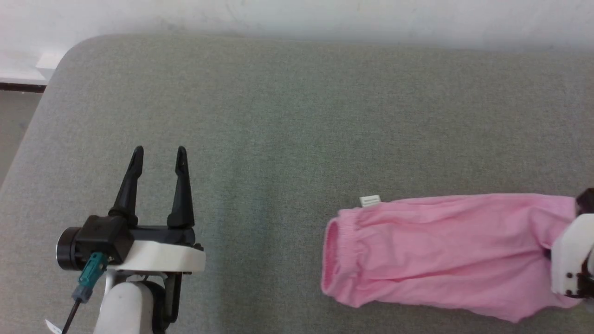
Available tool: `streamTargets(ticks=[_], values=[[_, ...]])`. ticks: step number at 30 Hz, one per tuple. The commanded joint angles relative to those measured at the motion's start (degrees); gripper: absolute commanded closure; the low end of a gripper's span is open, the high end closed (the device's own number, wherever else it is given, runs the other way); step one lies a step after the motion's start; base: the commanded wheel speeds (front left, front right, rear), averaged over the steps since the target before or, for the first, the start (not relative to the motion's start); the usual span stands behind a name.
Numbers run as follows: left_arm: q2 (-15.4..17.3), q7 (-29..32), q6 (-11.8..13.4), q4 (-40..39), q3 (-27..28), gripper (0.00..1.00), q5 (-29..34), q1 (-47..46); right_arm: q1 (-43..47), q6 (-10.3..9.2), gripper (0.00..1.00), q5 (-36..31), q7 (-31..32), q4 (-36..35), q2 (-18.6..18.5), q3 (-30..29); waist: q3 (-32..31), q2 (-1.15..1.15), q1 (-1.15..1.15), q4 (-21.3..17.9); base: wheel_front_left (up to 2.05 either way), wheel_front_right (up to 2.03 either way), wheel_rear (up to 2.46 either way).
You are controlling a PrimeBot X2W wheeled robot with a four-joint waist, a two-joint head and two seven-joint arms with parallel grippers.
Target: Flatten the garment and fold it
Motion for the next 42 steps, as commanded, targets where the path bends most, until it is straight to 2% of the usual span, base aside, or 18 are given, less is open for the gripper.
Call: streamTargets(ticks=[1,4,7,16,22,27,36,42], values=[[-0.1,-0.27,-0.44,-0.11,0.36,0.0,0.48,0.8,0.61,-0.19,1.0,-0.92,0.5,1.2,-0.41,-0.4,-0.17,0.0,0.0,-0.1,0.0,0.0,0.0],[-0.39,-0.27,-0.85,0.35,0.74,0.0,0.46,1.09,0.79,-0.19,1.0,-3.05,0.96,1.06,-0.66,-1.34,-0.7,0.0,0.0,-0.26,0.0,0.0,0.0],[-0.67,-0.27,-1.17,0.62,0.96,0.0,0.64,1.41,1.26,-0.19,1.0,-3.73,1.82,-2.06,-1.45,0.8,-1.36,0.0,0.0,-0.37,0.0,0.0,0.0],[-1.16,-0.27,-1.88,1.41,1.8,0.0,0.9,2.69,4.64,-0.19,1.0,0.06,9.89,-23.81,-4.56,11.21,-3.46,0.0,0.0,-0.97,0.0,0.0,0.0],[-1.47,-0.27,-2.43,1.78,1.52,0.0,1.15,2.27,4.47,-0.19,1.0,1.49,10.53,-31.13,-3.97,17.87,-3.78,0.0,0.0,-0.34,0.0,0.0,0.0],[-1.61,-0.27,-2.83,1.98,1.69,0.0,1.18,2.54,2.38,-0.19,1.0,2.76,9.56,-30.65,-0.46,23.72,-3.83,0.0,0.0,0.22,0.0,0.0,0.0],[-2.02,-0.27,-3.11,1.86,1.44,0.0,1.31,2.25,-2.77,-0.19,1.0,2.25,4.79,-22.43,7.29,30.39,-2.34,0.0,0.0,2.09,0.0,0.0,0.0],[-2.25,-0.27,-3.04,1.87,1.59,0.0,1.33,2.15,-5.23,-0.19,1.0,1.15,3.2,-16.42,8.65,33.61,-1.63,0.0,0.0,2.72,0.0,0.0,0.0]])
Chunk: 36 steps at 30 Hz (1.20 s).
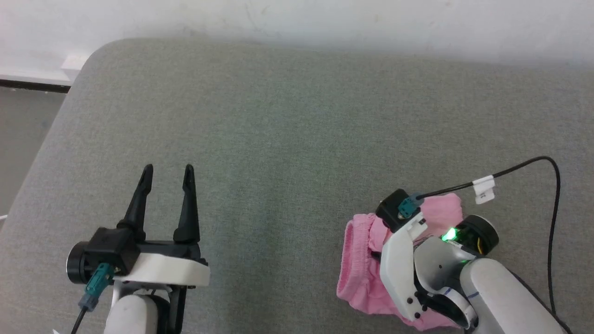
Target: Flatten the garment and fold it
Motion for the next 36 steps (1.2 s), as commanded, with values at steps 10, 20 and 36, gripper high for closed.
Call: streamTargets(ticks=[10,20,36], values=[[-0.41,-0.27,-0.15,0.25,0.48,0.0,1.07,-0.1,-3.45,-0.11,0.0,-0.57,-5.09,-0.49,0.74,5.55,-0.28,0.0,0.0,-1.03,0.0,0.0,0.0],[-0.43,-0.27,-0.42,0.28,1.05,0.0,1.72,-0.16,-3.32,-0.11,0.0,-0.5,-8.18,-7.15,0.53,2.67,-1.42,0.0,0.0,-3.8,0.0,0.0,0.0],[-0.6,-0.27,-0.76,0.09,0.62,0.0,2.2,-0.4,10.77,-0.11,0.0,-11.81,-3.98,-3.6,0.95,-17.08,-0.12,0.0,0.0,-3.74,0.0,0.0,0.0]])
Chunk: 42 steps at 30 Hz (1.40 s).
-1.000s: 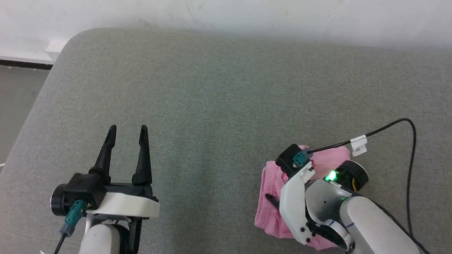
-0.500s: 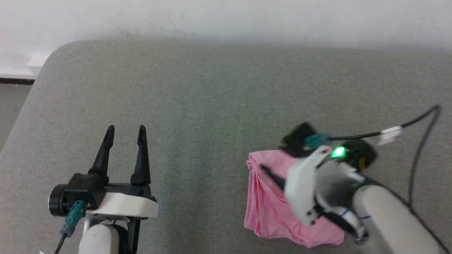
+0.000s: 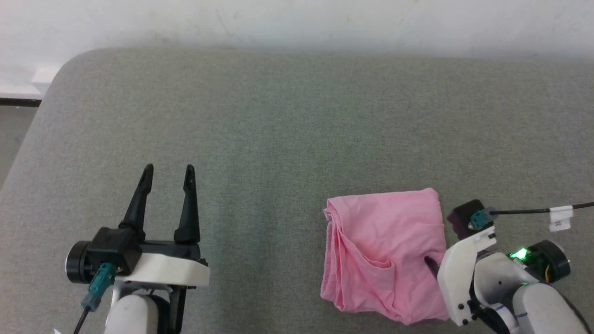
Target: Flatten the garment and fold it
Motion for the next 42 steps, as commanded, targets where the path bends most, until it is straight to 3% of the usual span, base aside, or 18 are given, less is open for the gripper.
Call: streamTargets(ticks=[1,10,11,12,13,20,29,35,42], values=[[-0.18,-0.27,-0.27,-0.06,0.01,0.0,0.36,-0.43,0.29,-0.11,0.0,-0.43,-0.38,0.26,0.31,-0.16,0.25,0.0,0.0,0.17,0.0,0.0,0.0],[-0.23,-0.27,-0.44,0.47,0.1,0.0,0.31,-0.58,-1.51,-0.11,0.0,-1.01,-4.64,11.05,2.03,1.34,0.56,0.0,0.0,0.66,0.0,0.0,0.0],[-0.24,-0.27,-0.48,0.6,0.13,0.0,0.25,-0.59,-1.75,-0.11,0.42,-0.8,-4.81,11.92,1.92,1.64,0.52,0.0,0.0,0.66,0.0,0.0,0.0],[-0.24,-0.27,-0.52,0.73,0.15,0.0,0.23,-0.6,-2.01,-0.11,0.94,-0.43,-5.13,12.57,1.84,1.96,0.5,0.0,0.0,0.65,0.0,0.0,0.0],[-0.25,-0.27,-0.55,0.81,0.11,0.0,0.24,-0.62,-2.26,-0.11,1.0,0.09,-5.53,13.08,1.8,2.11,0.5,0.0,0.0,0.64,0.0,0.0,0.0],[-0.25,-0.27,-0.47,0.61,0.59,0.0,0.29,-0.42,-4.91,-0.11,1.0,2.7,-7.63,12.99,-0.81,5.67,0.23,0.0,0.0,-1.36,0.0,0.0,0.0],[0.02,-0.27,0.11,-1.44,1.69,0.0,0.95,0.09,-13.26,-0.11,1.0,9.56,-6.29,10.72,-7.1,15.67,3.92,0.0,0.0,-14.66,0.0,0.0,0.0],[0.81,-0.27,0.31,-1.61,1.53,0.0,2.03,-2.74,-20.07,-0.11,1.0,12.82,-8.94,13.67,-9.98,19.61,7.74,0.0,0.0,-23.26,0.0,0.0,0.0],[2.44,-0.23,1.0,-2.47,1.86,0.0,3.19,-5.04,-28.55,-0.11,1.0,14.42,-14.6,21.22,-11.6,20.78,12.23,0.0,0.0,-28.56,0.0,0.0,0.0]])
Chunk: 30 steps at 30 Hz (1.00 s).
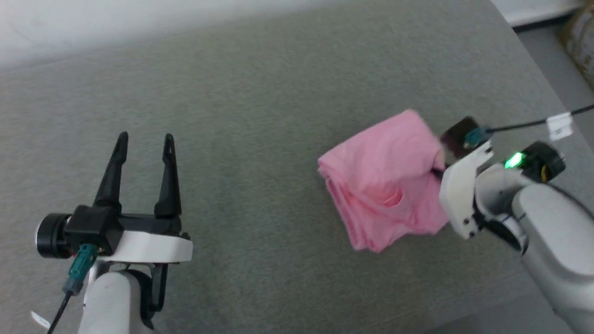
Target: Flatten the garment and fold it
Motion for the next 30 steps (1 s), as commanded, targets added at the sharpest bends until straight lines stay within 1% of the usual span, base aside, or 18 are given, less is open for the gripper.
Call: streamTargets(ticks=[1,5,9,18,23,24,25,26,27,30], values=[[0.8,-0.13,0.5,-0.76,0.29,0.0,0.58,-1.31,-2.97,-0.13,1.0,0.41,-1.89,2.27,-0.76,-0.21,7.18,0.0,-0.01,-6.89,0.0,0.0,0.0],[1.8,0.94,0.92,-2.45,0.32,0.0,1.31,-2.59,-7.46,-0.13,1.0,0.4,-6.02,7.78,-2.54,-0.73,10.36,0.0,-0.01,-6.93,0.0,0.0,0.0],[2.69,2.51,1.26,-4.23,0.32,0.0,1.92,-3.38,-11.16,-0.13,1.0,-0.12,-9.77,13.99,-4.87,-1.71,13.2,0.0,-0.01,-5.7,0.0,0.0,0.0],[3.7,4.14,1.76,-6.77,0.28,0.0,2.15,-3.98,-17.35,-0.13,1.0,-2.54,-15.51,26.85,-9.83,-8.04,17.0,0.0,-0.01,-2.07,0.0,0.0,0.0],[3.66,4.26,1.96,-7.06,-0.23,0.0,2.11,-3.87,-19.7,-0.13,1.0,-4.47,-18.06,32.62,-10.79,-12.55,17.63,0.0,-0.01,-0.78,0.0,0.0,0.0],[3.61,4.23,2.0,-7.04,-0.36,0.0,2.09,-3.84,-20.03,-0.13,0.95,-4.83,-18.33,33.93,-10.73,-13.69,17.59,0.0,-0.01,-0.55,0.0,0.0,0.0],[3.56,4.19,2.03,-6.98,-0.5,0.0,2.05,-3.82,-20.26,-0.13,0.6,-5.29,-18.57,35.11,-10.58,-14.59,17.49,0.0,-0.01,-0.32,0.0,0.0,0.0],[3.53,4.16,2.06,-6.89,-0.61,0.0,2.01,-3.8,-20.47,-0.13,0.02,-5.81,-18.73,36.29,-10.5,-15.42,17.4,0.0,-0.01,-0.13,0.0,0.0,0.0],[3.53,4.11,2.07,-6.74,-0.7,0.0,1.97,-3.79,-20.73,-0.13,0.0,-6.36,-18.92,37.49,-10.48,-16.36,17.26,0.0,-0.01,0.02,0.0,0.0,0.0],[3.59,3.75,2.08,-6.03,-0.77,0.0,1.66,-3.62,-21.3,-0.13,0.0,-8.15,-19.0,40.82,-10.14,-18.9,16.07,0.0,-0.01,0.38,0.0,0.0,0.0]])
